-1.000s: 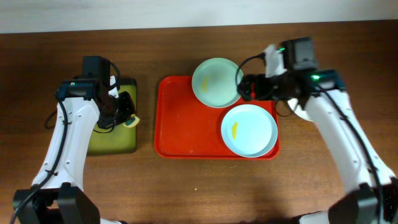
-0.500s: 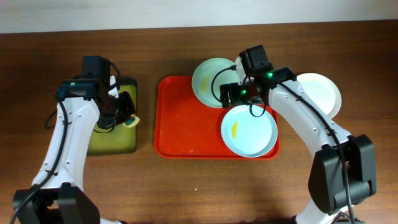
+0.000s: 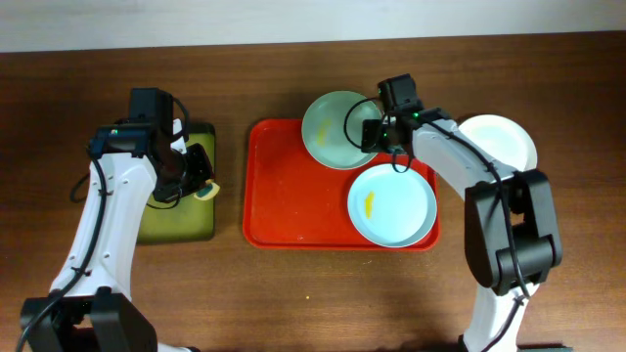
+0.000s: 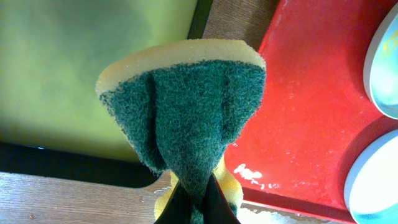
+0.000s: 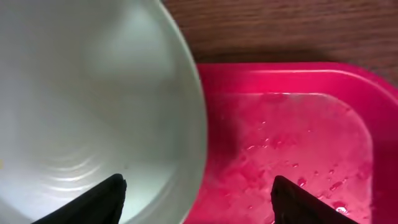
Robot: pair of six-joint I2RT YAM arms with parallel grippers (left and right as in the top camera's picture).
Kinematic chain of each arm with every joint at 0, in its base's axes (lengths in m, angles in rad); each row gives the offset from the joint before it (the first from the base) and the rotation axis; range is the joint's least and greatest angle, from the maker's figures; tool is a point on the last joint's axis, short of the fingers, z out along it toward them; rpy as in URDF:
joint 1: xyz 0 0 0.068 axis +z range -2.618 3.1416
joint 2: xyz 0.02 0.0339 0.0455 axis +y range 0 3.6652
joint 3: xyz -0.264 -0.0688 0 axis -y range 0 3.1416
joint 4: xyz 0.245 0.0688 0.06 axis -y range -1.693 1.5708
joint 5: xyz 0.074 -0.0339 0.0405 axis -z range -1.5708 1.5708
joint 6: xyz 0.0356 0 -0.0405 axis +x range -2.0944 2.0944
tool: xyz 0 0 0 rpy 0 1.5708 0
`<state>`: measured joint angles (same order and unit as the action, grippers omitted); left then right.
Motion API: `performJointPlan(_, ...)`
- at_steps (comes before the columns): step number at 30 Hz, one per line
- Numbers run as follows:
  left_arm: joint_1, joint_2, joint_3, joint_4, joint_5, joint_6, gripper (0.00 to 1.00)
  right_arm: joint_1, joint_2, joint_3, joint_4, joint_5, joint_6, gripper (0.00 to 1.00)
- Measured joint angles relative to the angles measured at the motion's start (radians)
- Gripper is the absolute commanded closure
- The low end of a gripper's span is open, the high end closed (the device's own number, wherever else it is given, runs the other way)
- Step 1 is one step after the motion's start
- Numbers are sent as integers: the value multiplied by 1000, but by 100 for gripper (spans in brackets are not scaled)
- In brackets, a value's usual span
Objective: Clean dirty plates on tray and stack at the side
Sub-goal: 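Grasp the back pale-green plate with the right gripper and pull it forward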
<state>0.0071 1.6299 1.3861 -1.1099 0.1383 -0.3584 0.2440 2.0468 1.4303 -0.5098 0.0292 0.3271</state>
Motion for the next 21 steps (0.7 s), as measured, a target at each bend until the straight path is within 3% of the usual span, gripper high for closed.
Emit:
performJointPlan(9, 0, 0, 0, 7, 0, 0, 100, -1, 58, 0, 40, -119, 31, 87)
performJointPlan(14, 0, 0, 0, 7, 0, 0, 100, 6, 58, 5, 19, -201, 30, 96)
performJointPlan(21, 0, 0, 0, 14, 0, 0, 100, 90, 60, 5, -6, -285, -44, 96)
